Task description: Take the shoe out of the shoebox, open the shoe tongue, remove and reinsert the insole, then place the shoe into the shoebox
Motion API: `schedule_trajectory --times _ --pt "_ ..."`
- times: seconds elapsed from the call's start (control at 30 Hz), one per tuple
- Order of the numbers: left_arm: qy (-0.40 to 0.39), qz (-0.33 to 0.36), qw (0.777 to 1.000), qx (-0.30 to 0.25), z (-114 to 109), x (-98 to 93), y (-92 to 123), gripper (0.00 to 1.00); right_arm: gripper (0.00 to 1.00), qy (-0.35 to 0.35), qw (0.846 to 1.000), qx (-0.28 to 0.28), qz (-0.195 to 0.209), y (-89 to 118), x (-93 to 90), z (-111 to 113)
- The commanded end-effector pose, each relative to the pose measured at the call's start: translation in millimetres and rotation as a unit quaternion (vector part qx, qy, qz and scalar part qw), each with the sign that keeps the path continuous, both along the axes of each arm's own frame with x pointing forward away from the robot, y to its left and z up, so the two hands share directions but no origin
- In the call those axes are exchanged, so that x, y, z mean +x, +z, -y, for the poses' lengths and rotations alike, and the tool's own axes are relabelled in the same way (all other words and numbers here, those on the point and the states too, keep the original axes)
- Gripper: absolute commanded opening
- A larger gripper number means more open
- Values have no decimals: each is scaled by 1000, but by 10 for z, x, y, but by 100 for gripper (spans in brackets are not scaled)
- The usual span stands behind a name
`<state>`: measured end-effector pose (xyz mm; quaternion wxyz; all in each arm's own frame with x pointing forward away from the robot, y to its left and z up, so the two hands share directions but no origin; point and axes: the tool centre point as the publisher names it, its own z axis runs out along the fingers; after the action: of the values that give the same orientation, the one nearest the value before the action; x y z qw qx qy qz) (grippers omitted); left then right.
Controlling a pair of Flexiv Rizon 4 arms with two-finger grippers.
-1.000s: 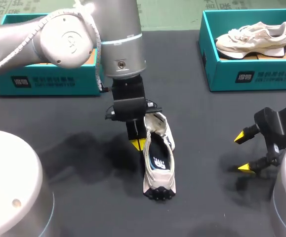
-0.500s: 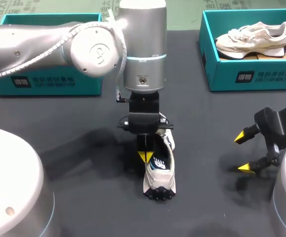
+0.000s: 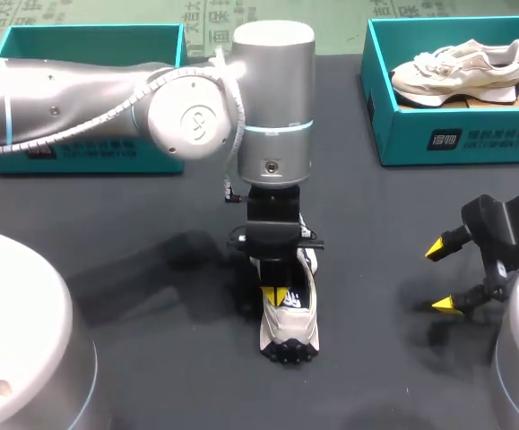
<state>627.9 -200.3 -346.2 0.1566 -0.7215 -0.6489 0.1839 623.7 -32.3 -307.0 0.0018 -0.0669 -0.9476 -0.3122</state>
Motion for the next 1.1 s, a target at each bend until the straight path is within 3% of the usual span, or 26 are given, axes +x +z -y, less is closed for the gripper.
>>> schedule_trajectory --times 0.03,0.4,0.77,1.1 --pt "2 3 1000 2 25 -46 -76 0 100 -1 1000 -1 1 2 -18 -4" --pt "15 19 999 24 94 -52 -397 0 100 -1 1000 -1 1 2 -18 -4" --pt "58 55 997 10 173 45 -637 0 100 -1 1000 -1 1 2 -18 -4" --pt "60 49 997 -12 205 105 -120 0 100 -1 1000 -1 1 2 -18 -4"
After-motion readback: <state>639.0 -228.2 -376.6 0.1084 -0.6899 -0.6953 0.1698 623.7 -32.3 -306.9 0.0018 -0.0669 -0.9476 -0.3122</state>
